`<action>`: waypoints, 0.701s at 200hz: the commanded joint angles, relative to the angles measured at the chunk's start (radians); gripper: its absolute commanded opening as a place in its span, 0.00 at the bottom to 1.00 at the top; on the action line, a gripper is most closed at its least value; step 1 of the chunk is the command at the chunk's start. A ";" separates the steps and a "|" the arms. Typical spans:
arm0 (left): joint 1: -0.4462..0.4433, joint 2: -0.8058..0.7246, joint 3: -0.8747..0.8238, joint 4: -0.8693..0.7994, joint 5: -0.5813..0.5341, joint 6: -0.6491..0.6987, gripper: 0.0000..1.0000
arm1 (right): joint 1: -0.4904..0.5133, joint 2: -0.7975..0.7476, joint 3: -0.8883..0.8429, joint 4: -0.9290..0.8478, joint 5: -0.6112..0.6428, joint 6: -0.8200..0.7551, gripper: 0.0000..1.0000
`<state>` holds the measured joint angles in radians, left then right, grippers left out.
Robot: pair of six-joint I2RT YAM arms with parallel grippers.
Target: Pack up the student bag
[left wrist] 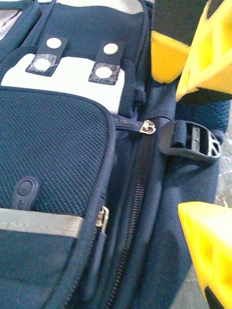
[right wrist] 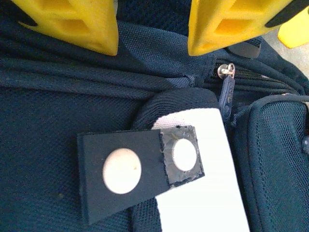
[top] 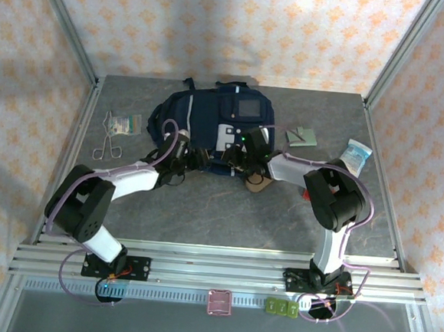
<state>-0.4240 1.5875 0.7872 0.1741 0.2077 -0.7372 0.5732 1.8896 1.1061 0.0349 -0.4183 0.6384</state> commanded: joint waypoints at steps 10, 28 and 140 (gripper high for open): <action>-0.018 0.063 0.081 -0.018 -0.045 0.026 0.56 | -0.003 0.035 -0.031 -0.015 0.007 0.031 0.32; -0.034 0.102 0.155 -0.095 -0.094 0.055 0.57 | -0.002 0.029 -0.031 -0.013 0.006 0.030 0.31; -0.106 0.366 0.444 -0.424 -0.230 0.164 0.38 | -0.033 -0.067 -0.077 0.004 -0.003 0.029 0.29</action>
<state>-0.5121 1.9335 1.2495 -0.1459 0.0208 -0.5804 0.5591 1.8671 1.0618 0.0666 -0.4263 0.6563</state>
